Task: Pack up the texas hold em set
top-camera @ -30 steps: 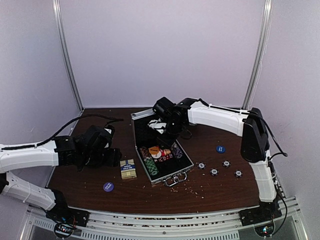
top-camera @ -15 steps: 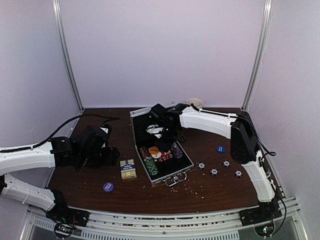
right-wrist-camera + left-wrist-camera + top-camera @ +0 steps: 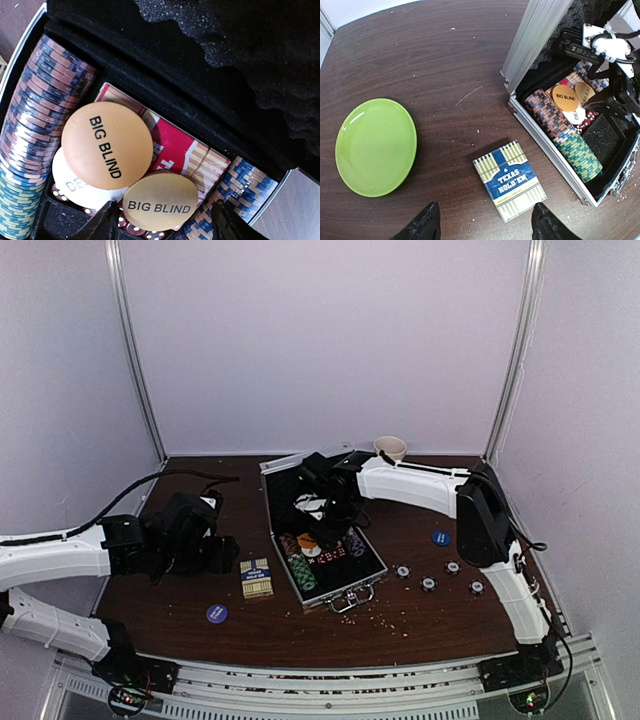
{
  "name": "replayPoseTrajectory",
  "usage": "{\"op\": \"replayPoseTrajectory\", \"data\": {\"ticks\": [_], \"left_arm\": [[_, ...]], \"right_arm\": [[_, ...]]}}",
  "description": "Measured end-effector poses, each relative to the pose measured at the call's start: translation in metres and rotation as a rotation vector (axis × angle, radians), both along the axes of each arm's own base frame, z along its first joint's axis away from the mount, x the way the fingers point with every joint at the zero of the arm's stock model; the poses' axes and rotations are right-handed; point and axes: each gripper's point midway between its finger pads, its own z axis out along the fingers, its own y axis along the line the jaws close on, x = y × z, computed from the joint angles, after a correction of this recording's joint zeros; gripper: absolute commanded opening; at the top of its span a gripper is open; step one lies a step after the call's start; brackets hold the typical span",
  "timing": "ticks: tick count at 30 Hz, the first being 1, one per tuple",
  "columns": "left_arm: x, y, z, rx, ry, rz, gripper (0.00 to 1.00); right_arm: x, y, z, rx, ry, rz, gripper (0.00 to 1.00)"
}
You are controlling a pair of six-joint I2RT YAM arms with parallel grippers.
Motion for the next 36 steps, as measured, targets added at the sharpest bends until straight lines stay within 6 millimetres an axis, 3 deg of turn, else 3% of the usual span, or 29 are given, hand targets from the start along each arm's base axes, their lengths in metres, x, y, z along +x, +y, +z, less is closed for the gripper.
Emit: {"op": "replayPoseTrajectory", "data": {"ticks": [6, 9, 11, 12, 13, 22, 36], "left_arm": [[0.0, 0.0, 0.0, 0.0, -0.001, 0.0, 0.64], [0.0, 0.0, 0.0, -0.001, -0.001, -0.001, 0.64], [0.0, 0.0, 0.0, -0.001, -0.001, -0.001, 0.64], [0.0, -0.001, 0.0, -0.001, -0.001, -0.001, 0.64], [0.0, -0.001, 0.0, -0.001, -0.001, -0.002, 0.64], [0.0, -0.002, -0.003, 0.009, 0.005, -0.009, 0.64], [0.0, -0.002, -0.003, 0.009, 0.005, -0.009, 0.65]], "right_arm": [[-0.006, -0.003, 0.016, 0.026, -0.01, 0.014, 0.63], [-0.017, -0.01, 0.03, 0.045, -0.001, 0.031, 0.57], [-0.024, -0.01, 0.036, 0.059, 0.004, 0.047, 0.34], [-0.026, -0.011, 0.038, 0.064, 0.009, 0.052, 0.14], [-0.029, -0.011, 0.037, 0.066, 0.015, 0.06, 0.01], [-0.04, -0.014, 0.008, 0.034, 0.075, 0.081, 0.0], [-0.023, -0.008, -0.01, 0.003, 0.031, 0.063, 0.0]]}}
